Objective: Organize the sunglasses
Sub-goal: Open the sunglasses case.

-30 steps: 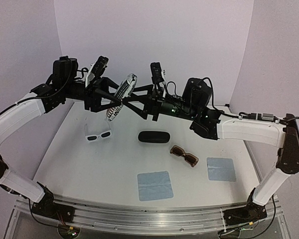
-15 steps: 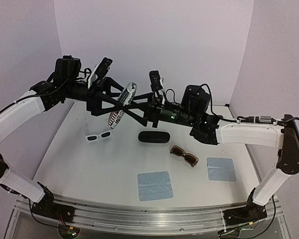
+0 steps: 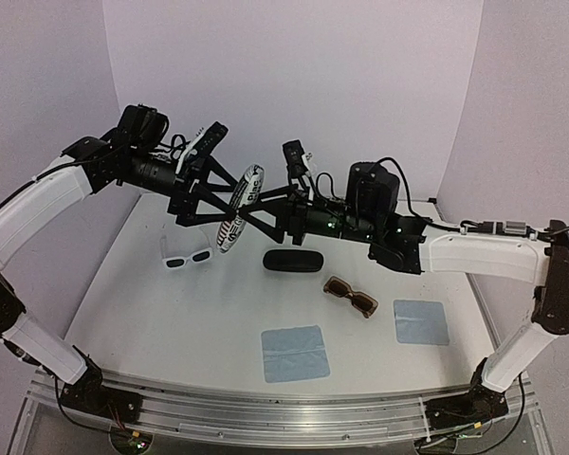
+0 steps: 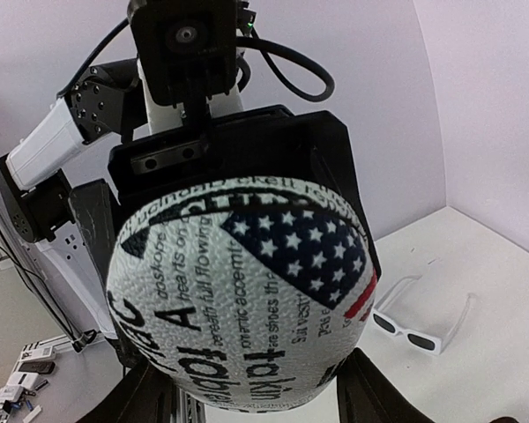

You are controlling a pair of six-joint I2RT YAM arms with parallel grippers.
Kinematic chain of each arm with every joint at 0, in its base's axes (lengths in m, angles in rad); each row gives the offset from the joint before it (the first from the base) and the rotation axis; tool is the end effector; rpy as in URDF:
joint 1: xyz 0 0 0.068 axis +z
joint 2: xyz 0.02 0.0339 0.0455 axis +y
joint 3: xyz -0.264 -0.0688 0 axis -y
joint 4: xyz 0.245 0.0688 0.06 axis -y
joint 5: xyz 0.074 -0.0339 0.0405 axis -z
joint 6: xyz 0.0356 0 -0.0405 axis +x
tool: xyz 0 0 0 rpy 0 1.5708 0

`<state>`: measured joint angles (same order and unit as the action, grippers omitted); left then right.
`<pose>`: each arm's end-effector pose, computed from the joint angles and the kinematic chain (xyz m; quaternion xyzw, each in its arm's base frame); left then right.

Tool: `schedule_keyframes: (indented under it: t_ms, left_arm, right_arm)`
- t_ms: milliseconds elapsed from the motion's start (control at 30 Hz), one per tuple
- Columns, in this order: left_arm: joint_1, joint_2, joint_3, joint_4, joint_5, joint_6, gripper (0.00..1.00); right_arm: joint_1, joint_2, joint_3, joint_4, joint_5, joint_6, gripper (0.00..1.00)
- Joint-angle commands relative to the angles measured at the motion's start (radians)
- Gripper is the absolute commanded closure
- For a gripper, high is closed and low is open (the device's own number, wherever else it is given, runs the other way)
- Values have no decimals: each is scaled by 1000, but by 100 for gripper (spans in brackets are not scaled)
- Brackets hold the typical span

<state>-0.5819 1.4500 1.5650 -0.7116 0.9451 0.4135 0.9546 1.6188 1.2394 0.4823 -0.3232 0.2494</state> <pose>0.2374 -0.1907 0.4100 0.5628 0.5897 -0.4358 0.3815 0.2160 0.3245 0.3533 -0.3404 0.5792 0.5038 0.5430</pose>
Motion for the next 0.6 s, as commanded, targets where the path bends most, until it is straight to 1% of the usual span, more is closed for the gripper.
schedule_keyframes:
  t_ms: [0,133,233,300,433,567]
  left_arm:
    - [-7,4,38,-40,-17,7,5]
    - [-9,7,37,-34,-16,0,14]
    - [-9,10,51,-29,-13,-15,18]
    - [-8,8,49,-21,-35,-10,22]
    - [-7,3,38,17,-127,-12,25]
    - [-7,-19,15,65,-215,-16,27]
  right_arm:
    - [9,-24,62,-11,17,13,100]
    - [10,-20,77,-11,-30,4,100]
    - [11,-28,68,-11,-67,-14,100]
    - [11,-34,60,-9,-102,-27,100]
    - [11,-37,63,-9,-158,-25,100]
    - [11,-47,49,-8,-168,-23,100]
